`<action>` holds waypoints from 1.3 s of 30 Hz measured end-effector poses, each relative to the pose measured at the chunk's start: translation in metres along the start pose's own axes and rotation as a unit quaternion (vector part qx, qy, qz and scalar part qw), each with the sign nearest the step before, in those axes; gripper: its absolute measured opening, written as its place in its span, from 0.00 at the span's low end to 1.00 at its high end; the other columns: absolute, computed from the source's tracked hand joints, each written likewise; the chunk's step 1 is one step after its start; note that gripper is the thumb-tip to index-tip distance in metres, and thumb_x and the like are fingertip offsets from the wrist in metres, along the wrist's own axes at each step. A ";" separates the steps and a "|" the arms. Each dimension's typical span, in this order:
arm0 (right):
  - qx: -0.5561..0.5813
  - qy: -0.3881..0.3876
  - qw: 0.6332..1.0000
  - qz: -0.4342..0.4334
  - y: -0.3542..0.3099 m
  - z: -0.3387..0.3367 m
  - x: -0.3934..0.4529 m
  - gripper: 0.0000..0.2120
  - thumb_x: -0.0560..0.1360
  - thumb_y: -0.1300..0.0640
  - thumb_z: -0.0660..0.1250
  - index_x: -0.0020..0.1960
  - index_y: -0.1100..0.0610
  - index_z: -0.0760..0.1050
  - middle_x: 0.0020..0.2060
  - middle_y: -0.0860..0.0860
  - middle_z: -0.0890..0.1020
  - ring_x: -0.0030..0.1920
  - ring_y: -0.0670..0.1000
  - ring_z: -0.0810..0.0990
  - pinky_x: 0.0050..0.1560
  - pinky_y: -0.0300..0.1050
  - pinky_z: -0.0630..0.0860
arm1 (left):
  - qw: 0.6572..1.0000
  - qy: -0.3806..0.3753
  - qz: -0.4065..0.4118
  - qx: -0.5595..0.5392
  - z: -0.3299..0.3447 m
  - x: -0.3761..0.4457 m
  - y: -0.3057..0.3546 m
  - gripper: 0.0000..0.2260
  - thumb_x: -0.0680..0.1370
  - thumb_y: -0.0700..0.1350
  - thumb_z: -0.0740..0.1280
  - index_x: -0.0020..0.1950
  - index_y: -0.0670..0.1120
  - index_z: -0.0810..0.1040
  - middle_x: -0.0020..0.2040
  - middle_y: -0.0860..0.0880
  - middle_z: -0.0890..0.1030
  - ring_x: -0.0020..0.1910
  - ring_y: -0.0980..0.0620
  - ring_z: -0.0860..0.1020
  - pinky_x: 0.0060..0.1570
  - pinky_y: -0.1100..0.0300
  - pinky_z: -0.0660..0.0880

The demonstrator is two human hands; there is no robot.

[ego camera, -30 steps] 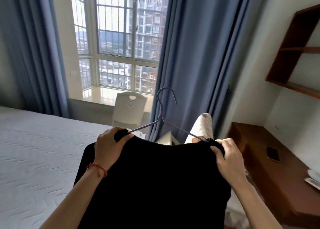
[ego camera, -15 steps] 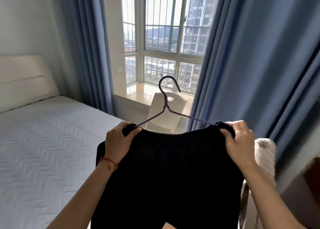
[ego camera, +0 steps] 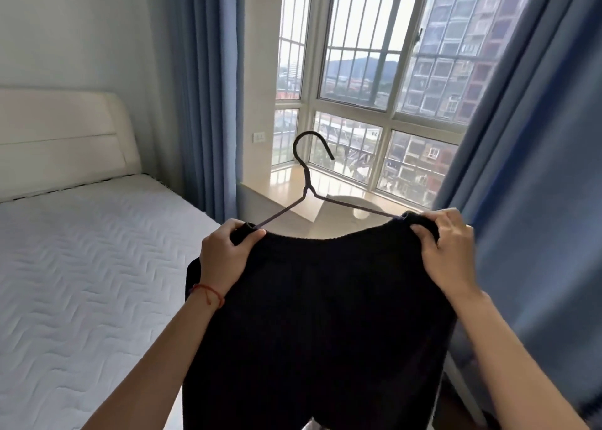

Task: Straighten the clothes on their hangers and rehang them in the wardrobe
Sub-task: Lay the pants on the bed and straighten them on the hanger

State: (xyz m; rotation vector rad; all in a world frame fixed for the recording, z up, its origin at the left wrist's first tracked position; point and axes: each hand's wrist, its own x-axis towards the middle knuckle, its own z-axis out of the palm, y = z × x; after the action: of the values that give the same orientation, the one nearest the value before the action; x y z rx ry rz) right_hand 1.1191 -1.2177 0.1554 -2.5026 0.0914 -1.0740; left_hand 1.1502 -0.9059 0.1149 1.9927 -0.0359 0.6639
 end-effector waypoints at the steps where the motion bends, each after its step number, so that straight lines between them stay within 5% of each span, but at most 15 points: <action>1: 0.002 0.002 1.000 -0.001 0.003 0.014 0.017 0.12 0.75 0.57 0.65 0.55 0.62 0.77 0.51 0.58 0.77 0.53 0.61 0.73 0.60 0.54 0.67 | 1.000 0.005 -0.001 0.000 0.009 0.018 -0.003 0.11 0.71 0.50 0.71 0.46 0.43 0.79 0.41 0.48 0.82 0.41 0.54 0.76 0.38 0.75 0.65; 13: 0.134 -0.043 0.989 -0.035 -0.004 0.198 0.152 0.15 0.71 0.54 0.62 0.51 0.64 0.78 0.47 0.61 0.78 0.49 0.64 0.76 0.57 0.55 0.70 | 0.992 0.089 -0.045 0.076 0.048 0.156 -0.073 0.11 0.70 0.49 0.72 0.44 0.42 0.79 0.39 0.51 0.79 0.40 0.53 0.76 0.38 0.73 0.66; 20: 0.205 -0.180 0.958 -0.085 -0.011 0.352 0.188 0.08 0.74 0.62 0.67 0.51 0.65 0.78 0.46 0.60 0.77 0.47 0.62 0.76 0.55 0.58 0.71 | 0.968 0.124 -0.162 0.148 0.061 0.190 -0.156 0.12 0.70 0.50 0.72 0.47 0.43 0.80 0.43 0.48 0.83 0.44 0.50 0.79 0.47 0.58 0.74; 28: 0.189 -0.358 0.907 -0.114 0.032 0.539 0.162 0.06 0.71 0.63 0.69 0.48 0.62 0.79 0.43 0.58 0.79 0.45 0.62 0.78 0.48 0.55 0.74 | 0.920 0.059 -0.337 0.193 0.121 0.199 -0.278 0.08 0.69 0.50 0.73 0.35 0.52 0.75 0.33 0.54 0.78 0.36 0.54 0.76 0.34 0.68 0.67; 32: 0.162 -0.430 0.879 -0.126 0.052 0.616 0.136 0.07 0.73 0.61 0.68 0.50 0.62 0.78 0.46 0.57 0.78 0.47 0.61 0.78 0.49 0.53 0.73 | 0.890 0.029 -0.403 0.212 0.146 0.191 -0.349 0.11 0.69 0.50 0.73 0.41 0.44 0.79 0.38 0.46 0.83 0.41 0.47 0.80 0.43 0.54 0.75; 36: 0.147 -0.447 0.870 -0.145 0.053 0.687 0.125 0.09 0.74 0.59 0.67 0.51 0.63 0.77 0.48 0.58 0.78 0.49 0.62 0.77 0.50 0.53 0.71 | 0.875 0.034 -0.434 0.212 0.167 0.198 -0.412 0.11 0.69 0.50 0.73 0.43 0.42 0.79 0.40 0.45 0.82 0.44 0.45 0.79 0.44 0.55 0.73; 39: 0.134 -0.430 0.880 -0.151 0.040 0.737 0.123 0.12 0.76 0.57 0.65 0.56 0.62 0.76 0.53 0.59 0.77 0.55 0.61 0.74 0.56 0.53 0.68 | 0.870 0.059 -0.423 0.245 0.179 0.212 -0.455 0.14 0.72 0.49 0.70 0.52 0.42 0.79 0.50 0.43 0.81 0.53 0.43 0.77 0.53 0.53 0.72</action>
State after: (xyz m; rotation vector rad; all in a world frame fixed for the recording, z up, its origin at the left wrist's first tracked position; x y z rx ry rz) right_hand 1.7299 -1.0262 -0.2313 -2.5322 -0.6714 0.0303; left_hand 1.5440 -0.7717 -0.2185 2.1474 1.1193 0.2091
